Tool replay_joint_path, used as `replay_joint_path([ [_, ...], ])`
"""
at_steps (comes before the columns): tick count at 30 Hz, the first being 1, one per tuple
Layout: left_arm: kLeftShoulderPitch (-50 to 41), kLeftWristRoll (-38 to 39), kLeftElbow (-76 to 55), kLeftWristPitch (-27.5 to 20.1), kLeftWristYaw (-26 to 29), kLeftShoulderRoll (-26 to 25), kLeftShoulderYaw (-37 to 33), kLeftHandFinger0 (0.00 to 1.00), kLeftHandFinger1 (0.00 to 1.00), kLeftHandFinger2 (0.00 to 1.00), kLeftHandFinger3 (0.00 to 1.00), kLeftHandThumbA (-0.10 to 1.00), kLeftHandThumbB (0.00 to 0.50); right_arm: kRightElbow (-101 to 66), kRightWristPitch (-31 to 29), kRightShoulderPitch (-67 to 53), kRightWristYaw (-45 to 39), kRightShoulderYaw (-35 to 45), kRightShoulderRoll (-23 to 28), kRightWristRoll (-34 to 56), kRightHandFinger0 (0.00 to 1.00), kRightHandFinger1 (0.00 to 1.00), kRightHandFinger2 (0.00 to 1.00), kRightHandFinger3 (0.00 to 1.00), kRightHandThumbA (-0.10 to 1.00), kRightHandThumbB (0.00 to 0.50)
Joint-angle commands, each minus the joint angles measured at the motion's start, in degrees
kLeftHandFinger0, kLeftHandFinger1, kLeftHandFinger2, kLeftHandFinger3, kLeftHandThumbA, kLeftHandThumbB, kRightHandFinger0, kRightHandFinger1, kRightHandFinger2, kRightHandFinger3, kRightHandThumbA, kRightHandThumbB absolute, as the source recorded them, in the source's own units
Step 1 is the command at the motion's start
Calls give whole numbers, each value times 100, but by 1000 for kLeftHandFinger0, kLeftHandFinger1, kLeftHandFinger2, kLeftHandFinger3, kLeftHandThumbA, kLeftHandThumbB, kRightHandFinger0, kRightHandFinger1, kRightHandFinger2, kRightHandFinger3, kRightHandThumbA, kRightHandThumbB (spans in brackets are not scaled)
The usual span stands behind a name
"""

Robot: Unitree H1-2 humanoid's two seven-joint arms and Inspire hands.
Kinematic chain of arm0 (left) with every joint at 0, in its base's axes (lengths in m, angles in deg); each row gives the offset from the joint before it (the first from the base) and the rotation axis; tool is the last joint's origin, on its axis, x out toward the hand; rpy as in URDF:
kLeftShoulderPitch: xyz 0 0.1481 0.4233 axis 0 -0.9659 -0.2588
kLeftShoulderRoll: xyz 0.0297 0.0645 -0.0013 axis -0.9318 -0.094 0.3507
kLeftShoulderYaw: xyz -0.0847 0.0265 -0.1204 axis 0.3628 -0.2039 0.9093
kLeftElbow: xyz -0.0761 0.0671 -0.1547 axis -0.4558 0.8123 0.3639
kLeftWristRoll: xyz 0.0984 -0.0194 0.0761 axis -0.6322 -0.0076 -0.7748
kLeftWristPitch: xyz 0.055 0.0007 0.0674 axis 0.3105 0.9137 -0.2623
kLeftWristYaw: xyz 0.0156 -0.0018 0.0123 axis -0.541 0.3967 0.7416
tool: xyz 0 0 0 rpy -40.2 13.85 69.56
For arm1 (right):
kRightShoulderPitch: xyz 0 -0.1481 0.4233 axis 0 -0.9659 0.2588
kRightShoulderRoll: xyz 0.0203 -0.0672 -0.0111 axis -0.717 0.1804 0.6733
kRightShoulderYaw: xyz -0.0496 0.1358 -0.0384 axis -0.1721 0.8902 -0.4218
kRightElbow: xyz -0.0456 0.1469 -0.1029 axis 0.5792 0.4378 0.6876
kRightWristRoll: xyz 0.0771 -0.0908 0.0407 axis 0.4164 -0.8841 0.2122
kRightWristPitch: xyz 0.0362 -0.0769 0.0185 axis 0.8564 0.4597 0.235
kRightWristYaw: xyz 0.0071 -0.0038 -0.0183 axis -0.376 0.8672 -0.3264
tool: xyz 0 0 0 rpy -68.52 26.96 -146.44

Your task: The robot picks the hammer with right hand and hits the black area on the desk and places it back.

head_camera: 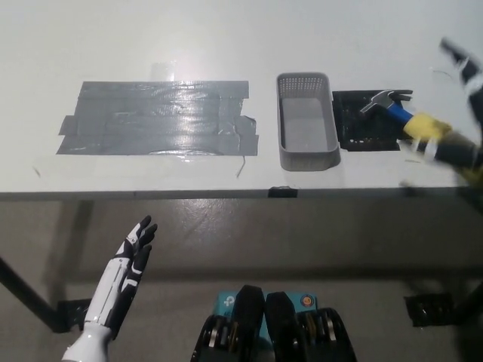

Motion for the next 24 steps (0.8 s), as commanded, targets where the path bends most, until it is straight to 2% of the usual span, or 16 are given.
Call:
replay_joint_path([
  [1,456,85,-120,-258,-52,22,-36,1000,1000,1000,1000,1000,168,-3459,-399,-1467,51,-273,-591,1415,1000,1000,1000,1000,1000,237],
  [5,350,108,-108,-284,-60,40,-52,1000,1000,1000,1000,1000,168,-2310,-817,-2039,279,-334,-1090,1139,1000,1000,1000,1000,1000,184],
  [9,147,133,-122,-385,-107,20,-121,1000,1000,1000,1000,1000,148,-1331,-1231,-2388,345,-188,-1529,1374,1000,1000,1000,1000,1000,192],
  [11,26,144,-127,-357,-86,55,-154,1000,1000,1000,1000,1000,148,-598,-1548,-2507,307,-76,-1694,1649,1000,1000,1000,1000,1000,177],
  [14,-161,152,-172,-379,-79,29,-175,1000,1000,1000,1000,1000,135,-47,-1577,-2607,132,-22,-1757,1847,1000,1000,1000,1000,1000,161],
  [16,-269,197,-191,-421,-96,-6,-172,1000,1000,1000,1000,1000,100,79,-1511,-2659,18,-29,-1756,1975,1000,1000,1000,1000,992,132],
  [18,-364,226,-198,-441,-98,-4,-181,1000,1000,1000,1000,1000,98,56,-1474,-2748,-14,-53,-1734,1990,1000,1000,1000,1000,984,125],
  [19,-465,233,-209,-434,-94,15,-196,1000,1000,1000,1000,1000,108,47,-1446,-2832,-31,-82,-1693,1915,1000,1000,1000,1000,998,138],
  [21,-521,210,-175,-491,-89,10,-217,1000,1000,1000,1000,1000,92,40,-1458,-2918,-36,-120,-1655,1813,1000,1000,1000,1000,1000,124],
  [24,-593,192,-181,-486,-108,-2,-259,1000,1000,1000,1000,1000,93,36,-1489,-3039,-60,-133,-1642,1817,1000,1000,1000,1000,987,138],
])
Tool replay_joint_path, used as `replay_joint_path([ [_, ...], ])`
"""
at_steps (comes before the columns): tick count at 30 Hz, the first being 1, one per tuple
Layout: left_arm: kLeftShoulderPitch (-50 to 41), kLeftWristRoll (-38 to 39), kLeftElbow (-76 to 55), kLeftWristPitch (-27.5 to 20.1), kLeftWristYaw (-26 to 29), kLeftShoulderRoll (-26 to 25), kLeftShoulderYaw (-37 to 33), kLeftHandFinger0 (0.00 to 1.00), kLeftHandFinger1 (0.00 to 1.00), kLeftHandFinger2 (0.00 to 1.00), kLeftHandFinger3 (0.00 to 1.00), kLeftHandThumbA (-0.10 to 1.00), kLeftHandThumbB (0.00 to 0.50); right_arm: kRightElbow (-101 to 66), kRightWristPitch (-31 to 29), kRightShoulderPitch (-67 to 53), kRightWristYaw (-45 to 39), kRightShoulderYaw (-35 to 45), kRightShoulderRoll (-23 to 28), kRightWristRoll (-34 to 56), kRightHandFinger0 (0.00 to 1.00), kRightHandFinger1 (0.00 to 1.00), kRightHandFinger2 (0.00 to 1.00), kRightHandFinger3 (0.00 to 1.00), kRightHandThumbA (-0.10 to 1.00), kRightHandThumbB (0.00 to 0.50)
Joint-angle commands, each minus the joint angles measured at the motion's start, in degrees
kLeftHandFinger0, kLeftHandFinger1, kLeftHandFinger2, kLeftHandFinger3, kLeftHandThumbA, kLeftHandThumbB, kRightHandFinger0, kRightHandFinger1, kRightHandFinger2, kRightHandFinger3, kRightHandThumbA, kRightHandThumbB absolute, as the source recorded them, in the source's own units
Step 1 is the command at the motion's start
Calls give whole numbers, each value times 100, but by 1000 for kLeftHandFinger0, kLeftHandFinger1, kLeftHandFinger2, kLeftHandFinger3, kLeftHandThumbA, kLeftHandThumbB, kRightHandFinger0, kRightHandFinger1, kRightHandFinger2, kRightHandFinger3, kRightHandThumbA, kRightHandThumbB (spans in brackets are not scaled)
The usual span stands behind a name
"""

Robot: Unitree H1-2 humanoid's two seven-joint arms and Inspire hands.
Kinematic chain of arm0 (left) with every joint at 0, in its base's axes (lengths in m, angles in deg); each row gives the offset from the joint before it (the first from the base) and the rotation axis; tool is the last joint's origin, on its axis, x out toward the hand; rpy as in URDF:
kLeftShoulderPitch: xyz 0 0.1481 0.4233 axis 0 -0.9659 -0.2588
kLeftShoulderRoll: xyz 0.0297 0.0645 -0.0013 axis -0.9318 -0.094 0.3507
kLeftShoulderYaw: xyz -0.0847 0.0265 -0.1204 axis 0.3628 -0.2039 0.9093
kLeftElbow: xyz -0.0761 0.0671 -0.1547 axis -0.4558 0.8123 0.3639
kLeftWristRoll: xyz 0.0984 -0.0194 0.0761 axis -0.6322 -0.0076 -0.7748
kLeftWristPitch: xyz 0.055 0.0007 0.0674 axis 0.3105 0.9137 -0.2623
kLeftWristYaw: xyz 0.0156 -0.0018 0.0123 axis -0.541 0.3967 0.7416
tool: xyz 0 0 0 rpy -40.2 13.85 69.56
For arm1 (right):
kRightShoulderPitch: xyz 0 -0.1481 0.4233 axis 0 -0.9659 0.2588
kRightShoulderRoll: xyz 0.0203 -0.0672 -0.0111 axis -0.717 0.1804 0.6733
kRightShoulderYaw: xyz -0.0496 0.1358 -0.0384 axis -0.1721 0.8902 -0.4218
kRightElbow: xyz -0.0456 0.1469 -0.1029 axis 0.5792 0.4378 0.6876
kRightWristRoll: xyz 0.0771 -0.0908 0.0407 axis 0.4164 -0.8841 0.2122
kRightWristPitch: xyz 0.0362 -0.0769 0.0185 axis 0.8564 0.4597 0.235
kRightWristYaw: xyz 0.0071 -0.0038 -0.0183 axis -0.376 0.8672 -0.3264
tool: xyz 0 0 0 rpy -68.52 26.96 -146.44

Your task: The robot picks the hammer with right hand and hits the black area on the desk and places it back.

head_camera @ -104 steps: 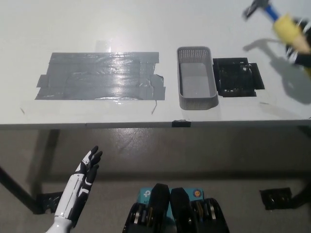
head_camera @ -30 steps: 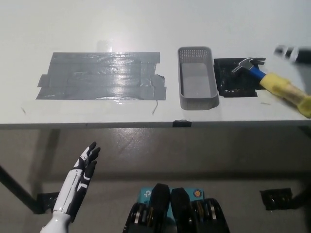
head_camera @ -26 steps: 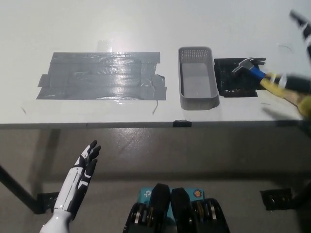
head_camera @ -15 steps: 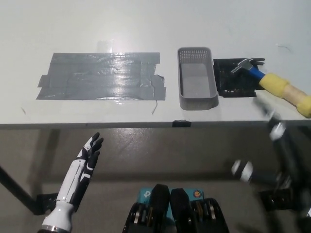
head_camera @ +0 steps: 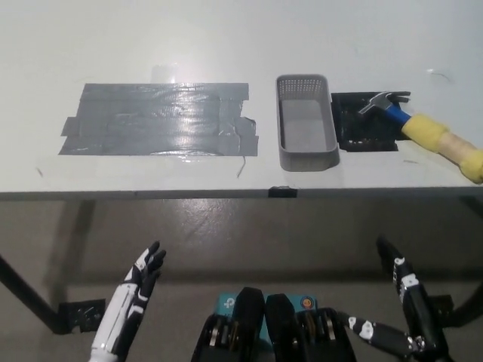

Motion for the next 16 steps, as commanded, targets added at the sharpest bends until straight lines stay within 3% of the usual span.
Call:
replay_joint_path([
  [1,-46,78,-179,-292,-115,-43,-50,1000,1000,1000,1000,1000,84,-75,-349,-160,-88,-9,79,200,1000,1000,1000,1000,983,138],
  [4,-102,95,-173,-310,-124,-19,-86,1000,1000,1000,1000,1000,81,-81,-357,-266,-115,-4,112,240,1000,1000,1000,1000,977,141],
  [6,-106,89,-217,-186,-125,4,-82,1000,1000,1000,1000,1000,104,-80,-370,-270,-96,-5,137,174,1000,1000,1000,1000,987,141],
  [12,-150,60,-260,-181,-82,38,-51,1000,1000,1000,1000,1000,92,-136,-234,-240,-178,-50,193,189,1000,1000,1000,1000,976,136],
  [16,-356,80,-309,-248,-66,70,-47,1000,1000,1000,1000,1000,71,-189,-233,-376,-202,-89,189,185,1000,1000,1000,1000,985,176],
])
